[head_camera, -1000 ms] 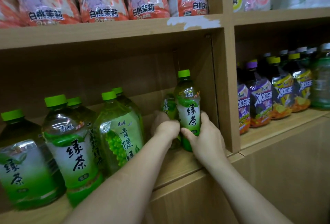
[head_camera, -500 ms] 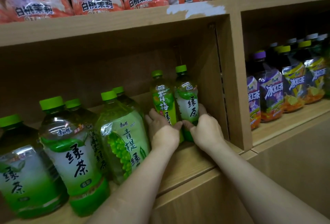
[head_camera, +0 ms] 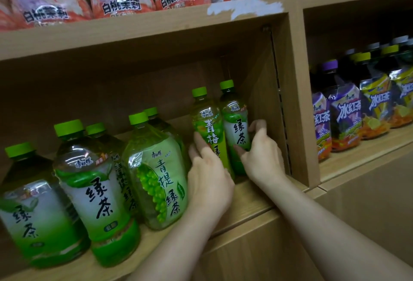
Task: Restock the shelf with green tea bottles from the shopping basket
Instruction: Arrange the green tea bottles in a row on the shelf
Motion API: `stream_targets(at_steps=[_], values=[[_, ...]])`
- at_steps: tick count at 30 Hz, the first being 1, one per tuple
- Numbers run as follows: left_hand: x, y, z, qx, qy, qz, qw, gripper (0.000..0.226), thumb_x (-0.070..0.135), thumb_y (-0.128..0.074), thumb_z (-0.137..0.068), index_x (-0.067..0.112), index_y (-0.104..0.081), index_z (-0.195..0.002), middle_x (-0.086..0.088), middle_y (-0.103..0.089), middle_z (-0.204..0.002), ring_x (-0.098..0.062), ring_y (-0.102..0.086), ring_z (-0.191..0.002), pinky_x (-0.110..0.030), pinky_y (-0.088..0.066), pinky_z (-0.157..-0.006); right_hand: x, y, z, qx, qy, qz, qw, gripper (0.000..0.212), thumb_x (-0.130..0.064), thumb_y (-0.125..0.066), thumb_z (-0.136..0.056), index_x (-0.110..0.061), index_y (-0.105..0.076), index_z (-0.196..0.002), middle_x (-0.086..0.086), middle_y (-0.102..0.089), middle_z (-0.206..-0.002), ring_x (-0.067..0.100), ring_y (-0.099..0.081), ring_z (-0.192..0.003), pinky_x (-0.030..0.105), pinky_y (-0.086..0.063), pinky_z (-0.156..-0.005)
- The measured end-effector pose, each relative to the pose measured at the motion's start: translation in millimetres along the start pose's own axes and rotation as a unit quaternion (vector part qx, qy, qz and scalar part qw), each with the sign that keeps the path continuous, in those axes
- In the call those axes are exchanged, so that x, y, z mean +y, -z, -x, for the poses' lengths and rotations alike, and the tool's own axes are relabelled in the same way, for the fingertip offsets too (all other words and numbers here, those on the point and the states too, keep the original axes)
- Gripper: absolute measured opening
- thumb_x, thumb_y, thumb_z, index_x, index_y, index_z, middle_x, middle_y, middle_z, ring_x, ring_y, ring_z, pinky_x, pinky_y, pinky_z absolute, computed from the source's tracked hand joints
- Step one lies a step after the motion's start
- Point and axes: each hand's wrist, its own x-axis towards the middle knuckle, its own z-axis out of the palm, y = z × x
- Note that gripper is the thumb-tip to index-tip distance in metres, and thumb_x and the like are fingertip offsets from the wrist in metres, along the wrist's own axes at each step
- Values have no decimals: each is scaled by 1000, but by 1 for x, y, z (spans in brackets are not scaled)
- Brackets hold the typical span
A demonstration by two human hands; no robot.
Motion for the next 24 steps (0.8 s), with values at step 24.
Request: stream_targets(at_steps=[24], values=[[-13, -59, -82, -26, 60, -9, 998, 40, 7, -40, -91, 30, -38, -123, -14, -34, -132, -41, -58, -99, -39, -45, -80, 18, -51, -49, -19, -59, -221, 973, 43, 7, -56, -80, -22, -54, -112, 8, -60, -116, 26, -57, -108, 45, -54, -88]])
